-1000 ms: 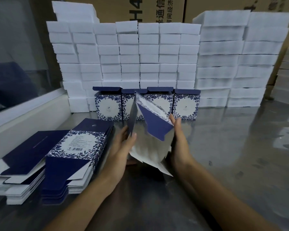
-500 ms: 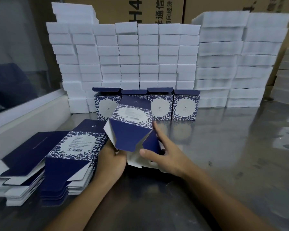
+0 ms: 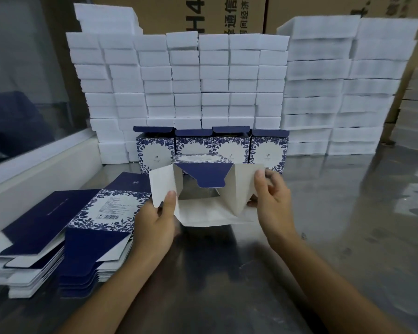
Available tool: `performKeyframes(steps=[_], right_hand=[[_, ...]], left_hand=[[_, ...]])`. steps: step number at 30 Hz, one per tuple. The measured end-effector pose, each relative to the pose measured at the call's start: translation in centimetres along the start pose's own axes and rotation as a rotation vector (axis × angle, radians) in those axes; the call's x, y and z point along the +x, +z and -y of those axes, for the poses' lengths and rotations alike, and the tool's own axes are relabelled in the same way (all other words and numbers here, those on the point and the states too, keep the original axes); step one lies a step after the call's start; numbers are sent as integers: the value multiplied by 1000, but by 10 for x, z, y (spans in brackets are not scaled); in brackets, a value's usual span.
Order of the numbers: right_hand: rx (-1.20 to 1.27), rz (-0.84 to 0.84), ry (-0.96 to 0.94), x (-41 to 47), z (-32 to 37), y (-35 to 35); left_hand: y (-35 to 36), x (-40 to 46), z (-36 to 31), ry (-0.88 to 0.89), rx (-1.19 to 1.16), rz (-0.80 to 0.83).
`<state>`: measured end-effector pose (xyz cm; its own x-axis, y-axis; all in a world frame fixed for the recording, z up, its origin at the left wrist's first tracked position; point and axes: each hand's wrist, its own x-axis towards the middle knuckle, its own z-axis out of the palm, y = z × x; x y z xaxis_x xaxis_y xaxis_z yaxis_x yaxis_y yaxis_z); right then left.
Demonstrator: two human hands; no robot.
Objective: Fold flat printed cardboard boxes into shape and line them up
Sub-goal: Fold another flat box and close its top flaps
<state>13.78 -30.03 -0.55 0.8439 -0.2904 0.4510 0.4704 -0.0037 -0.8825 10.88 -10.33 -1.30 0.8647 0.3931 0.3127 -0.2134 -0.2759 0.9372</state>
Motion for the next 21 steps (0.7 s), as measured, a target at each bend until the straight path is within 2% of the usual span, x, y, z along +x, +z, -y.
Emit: performKeyframes(steps=[3, 5, 9, 16, 21], right_hand=[[22, -135, -7, 4, -3, -5], [-53, -146, -90, 6, -4, -8], [-129, -55, -141, 7, -3, -11], [-29, 63, 4, 5, -3, -9], [7, 280, 122, 6, -4, -13]], left_hand=[[0, 0, -1, 14, -35, 17], [0, 2, -1, 17, -40, 21], [-2, 6, 0, -81, -186, -7], [-7, 8, -2, -195, -344, 29], [-7, 9, -3, -200, -355, 16]])
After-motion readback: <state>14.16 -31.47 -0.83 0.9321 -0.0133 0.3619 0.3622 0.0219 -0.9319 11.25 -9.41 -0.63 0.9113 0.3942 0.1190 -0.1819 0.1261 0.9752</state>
